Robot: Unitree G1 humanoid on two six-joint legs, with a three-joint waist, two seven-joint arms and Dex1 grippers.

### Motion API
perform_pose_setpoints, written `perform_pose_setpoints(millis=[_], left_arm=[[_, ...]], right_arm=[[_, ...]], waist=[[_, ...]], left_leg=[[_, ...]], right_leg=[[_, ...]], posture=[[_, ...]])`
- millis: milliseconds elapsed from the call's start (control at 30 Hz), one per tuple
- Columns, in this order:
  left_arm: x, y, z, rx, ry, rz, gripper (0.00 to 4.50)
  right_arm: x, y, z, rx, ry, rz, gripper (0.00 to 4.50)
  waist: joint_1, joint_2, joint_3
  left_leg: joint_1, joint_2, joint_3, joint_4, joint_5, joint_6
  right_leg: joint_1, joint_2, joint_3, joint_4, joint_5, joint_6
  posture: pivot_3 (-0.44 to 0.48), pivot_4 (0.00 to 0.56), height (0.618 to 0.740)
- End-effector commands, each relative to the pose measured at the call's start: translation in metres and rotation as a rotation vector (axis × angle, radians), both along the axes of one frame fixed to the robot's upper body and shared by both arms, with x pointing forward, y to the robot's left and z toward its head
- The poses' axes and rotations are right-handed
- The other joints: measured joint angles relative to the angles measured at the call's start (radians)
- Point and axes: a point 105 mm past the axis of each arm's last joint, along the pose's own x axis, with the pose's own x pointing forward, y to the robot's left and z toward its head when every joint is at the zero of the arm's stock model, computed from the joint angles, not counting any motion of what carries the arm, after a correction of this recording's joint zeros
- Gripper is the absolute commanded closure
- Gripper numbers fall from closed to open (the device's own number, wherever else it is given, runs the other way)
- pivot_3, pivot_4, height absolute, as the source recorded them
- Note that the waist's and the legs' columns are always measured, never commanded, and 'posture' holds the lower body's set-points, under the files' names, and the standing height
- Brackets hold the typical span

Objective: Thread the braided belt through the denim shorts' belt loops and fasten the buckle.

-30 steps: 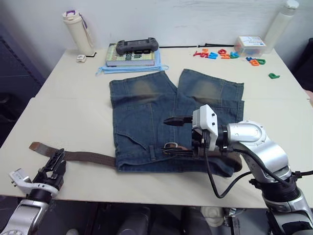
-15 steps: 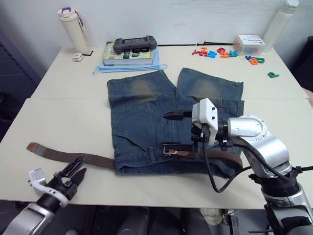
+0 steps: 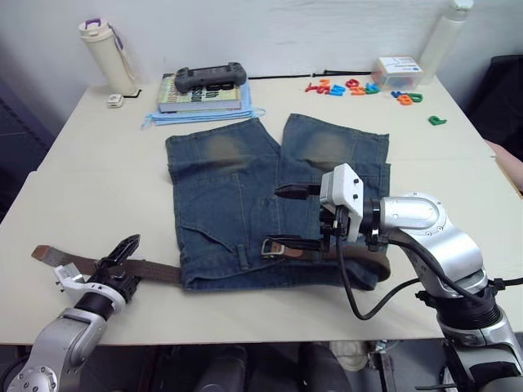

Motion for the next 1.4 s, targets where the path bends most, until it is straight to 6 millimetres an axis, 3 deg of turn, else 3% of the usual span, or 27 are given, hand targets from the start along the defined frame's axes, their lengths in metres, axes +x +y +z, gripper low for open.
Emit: perform_pose_setpoints(millis=[33, 300, 633, 733, 933, 967, 1067, 1167, 1233, 1333, 1400], left_arm=[[-0.019, 0.063, -0.038, 0.029, 0.159, 0.205, 0.28], [-0.018, 0.095, -0.04, 0.064, 0.146, 0.289, 0.28], [-0.023, 0.103, -0.04, 0.063, 0.139, 0.39, 0.28], [-0.027, 0.108, -0.04, 0.072, 0.129, 0.438, 1.12], [-0.03, 0.115, -0.03, 0.137, 0.081, 0.487, 4.15], [-0.03, 0.118, -0.026, 0.197, 0.084, 0.495, 4.44], [-0.024, 0.124, -0.007, 0.372, 0.066, 0.508, 4.44], [-0.008, 0.121, 0.03, 0.759, 0.016, 0.454, 4.44], [0.006, 0.108, 0.052, 1.01, -0.043, 0.369, 4.44], [0.026, 0.072, 0.075, 1.4, -0.167, 0.178, 4.44], [0.035, 0.035, 0.085, 1.644, -0.292, 0.037, 4.44]], right_arm=[[-0.008, -0.002, -0.004, -0.07, -0.04, 0.029, 0.06], [-0.007, -0.006, -0.011, -0.106, -0.024, 0.027, 0.06], [-0.004, -0.007, -0.012, -0.115, -0.033, 0.01, 0.06], [-0.004, -0.007, -0.013, -0.116, -0.038, 0.004, 0.0], [0.0, -0.007, -0.013, -0.119, -0.047, -0.007, 0.0], [0.0, -0.007, -0.013, -0.119, -0.05, -0.008, 0.0], [0.003, -0.007, -0.013, -0.12, -0.059, -0.015, 0.0], [0.007, -0.005, -0.008, -0.091, -0.059, -0.035, 0.0], [0.01, -0.005, -0.006, -0.069, -0.05, -0.052, 0.0], [0.013, -0.003, -0.005, -0.045, -0.023, -0.075, 0.0], [0.011, 0.002, -0.002, 0.001, 0.018, -0.083, 0.0]], waist=[[-0.007, 0.002, -0.001], [-0.044, 0.006, -0.003], [-0.052, 0.006, -0.003], [-0.054, 0.006, -0.003], [-0.053, 0.001, -0.001], [-0.054, 0.001, -0.001], [-0.053, -0.004, 0.002], [-0.049, -0.014, 0.007], [-0.046, -0.018, 0.009], [-0.034, -0.018, 0.009], [-0.03, -0.016, 0.01]], left_leg=[[0.0, 0.003, 0.001, 0.0, 0.0, -0.001], [0.009, 0.016, 0.01, -0.004, -0.004, -0.009], [0.013, 0.029, 0.016, -0.003, -0.009, -0.016], [0.014, 0.033, 0.018, -0.003, -0.01, -0.018], [0.013, 0.036, 0.019, -0.002, -0.011, -0.02], [0.013, 0.036, 0.019, -0.002, -0.012, -0.02], [0.013, 0.037, 0.021, -0.002, -0.012, -0.02], [0.012, 0.04, 0.02, -0.001, -0.013, -0.022], [0.011, 0.042, 0.019, -0.001, -0.014, -0.023], [0.01, 0.043, 0.018, -0.001, -0.015, -0.023], [0.009, 0.043, 0.019, -0.002, -0.015, -0.022]], right_leg=[[0.0, 0.002, 0.0, 0.0, 0.001, -0.002], [-0.001, 0.016, 0.01, 0.005, -0.001, -0.011], [-0.002, 0.029, 0.016, 0.008, -0.003, -0.017], [-0.002, 0.033, 0.017, 0.008, -0.002, -0.019], [-0.003, 0.036, 0.017, 0.008, -0.003, -0.021], [-0.003, 0.036, 0.017, 0.008, -0.003, -0.021], [-0.004, 0.037, 0.018, 0.007, -0.003, -0.022], [-0.004, 0.04, 0.017, 0.007, -0.003, -0.024], [-0.005, 0.043, 0.017, 0.006, -0.002, -0.026], [-0.005, 0.044, 0.016, 0.003, 0.0, -0.028], [-0.005, 0.044, 0.017, 0.001, 0.0, -0.028]], posture=[[0.0, 0.15, 0.714], [0.0, 0.15, 0.714], [0.0, 0.15, 0.714], [0.0, 0.15, 0.714], [0.0, 0.15, 0.714], [0.0, 0.15, 0.714], [0.0, 0.15, 0.714], [0.0, 0.15, 0.714], [0.0, 0.15, 0.714], [0.0, 0.15, 0.714], [0.0, 0.15, 0.714]])
